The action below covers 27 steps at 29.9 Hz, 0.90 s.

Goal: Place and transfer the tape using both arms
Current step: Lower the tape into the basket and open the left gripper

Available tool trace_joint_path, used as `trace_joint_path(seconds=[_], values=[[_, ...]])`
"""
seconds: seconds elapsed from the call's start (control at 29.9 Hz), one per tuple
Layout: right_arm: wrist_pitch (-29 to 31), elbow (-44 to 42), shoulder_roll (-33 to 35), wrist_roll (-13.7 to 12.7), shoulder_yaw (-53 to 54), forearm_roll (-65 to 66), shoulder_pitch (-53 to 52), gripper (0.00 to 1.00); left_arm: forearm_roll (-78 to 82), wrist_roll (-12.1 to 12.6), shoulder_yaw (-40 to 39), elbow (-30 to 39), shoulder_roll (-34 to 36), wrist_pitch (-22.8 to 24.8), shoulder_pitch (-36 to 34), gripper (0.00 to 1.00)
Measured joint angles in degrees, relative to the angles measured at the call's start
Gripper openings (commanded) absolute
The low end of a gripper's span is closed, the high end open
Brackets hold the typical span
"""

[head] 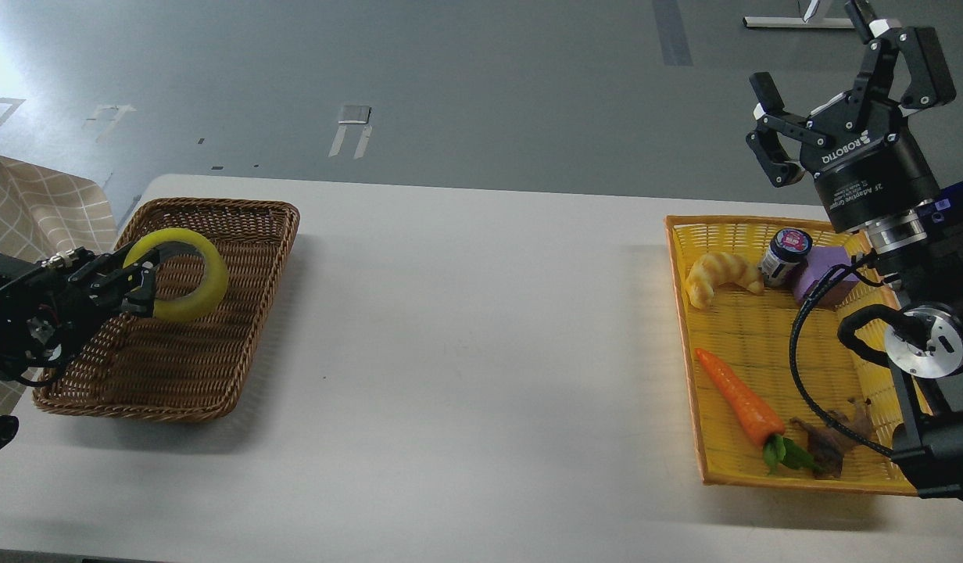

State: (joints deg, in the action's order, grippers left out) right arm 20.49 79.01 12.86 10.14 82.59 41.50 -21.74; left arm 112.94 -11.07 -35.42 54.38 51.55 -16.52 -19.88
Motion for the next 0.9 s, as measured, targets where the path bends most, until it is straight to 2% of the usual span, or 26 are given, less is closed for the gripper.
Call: trace_joint_path(seconds=[0.2, 0.27, 0.33, 0.5, 0.6, 0.64, 0.7, 0.77, 0.9], values=[[-0.01, -0.04, 0.13, -0.03, -0.06, 0.14, -0.06, 1.00, 0.00, -0.79, 0.24, -1.96, -0.73, -0.03, -0.10, 0.40], [-0.01, -0.07, 0.14, -0.03, -0.06, 0.15, -0.06, 1.00, 0.00, -1.49, 0.26, -2.13, -0.80, -0.03, -0.13, 0.47], [-0.01, -0.07, 0.10, -0.03, -0.06, 0.16, -0.06, 1.00, 0.00, -2.44, 0.27, -2.61, -1.14, -0.03, -0.19, 0.66], [-0.02, -0.05, 0.01, -0.03, -0.06, 0.15, -0.06, 1.00, 0.00, -4.45, 0.27, -3.99, -2.21, -0.03, -0.64, 0.74], [-0.02, -0.05, 0.09, -0.03, -0.06, 0.14, -0.04, 1.00, -0.02, -4.83, 0.25, -4.10, -2.31, -0.24, -0.87, 0.82], [-0.03, -0.06, 0.11, -0.03, -0.06, 0.14, -0.02, 1.00, -0.10, -4.96, 0.18, -4.09, -2.32, -0.64, -1.07, 0.91], [-0.03, -0.06, 0.13, -0.03, -0.02, 0.14, 0.01, 1.00, -0.97, -5.46, -0.14, -3.82, -2.34, -1.37, -1.58, 0.94], [-0.03, -0.05, 0.16, -0.03, 0.01, 0.13, 0.05, 1.00, -4.07, -7.21, -0.28, -3.41, -2.40, -1.91, -2.72, 0.96], [0.28, -0.02, 0.51, -0.03, 0.01, 0.08, 0.47, 1.00, -16.22, -14.68, -0.12, -2.97, -2.63, -1.98, -6.97, 0.96]])
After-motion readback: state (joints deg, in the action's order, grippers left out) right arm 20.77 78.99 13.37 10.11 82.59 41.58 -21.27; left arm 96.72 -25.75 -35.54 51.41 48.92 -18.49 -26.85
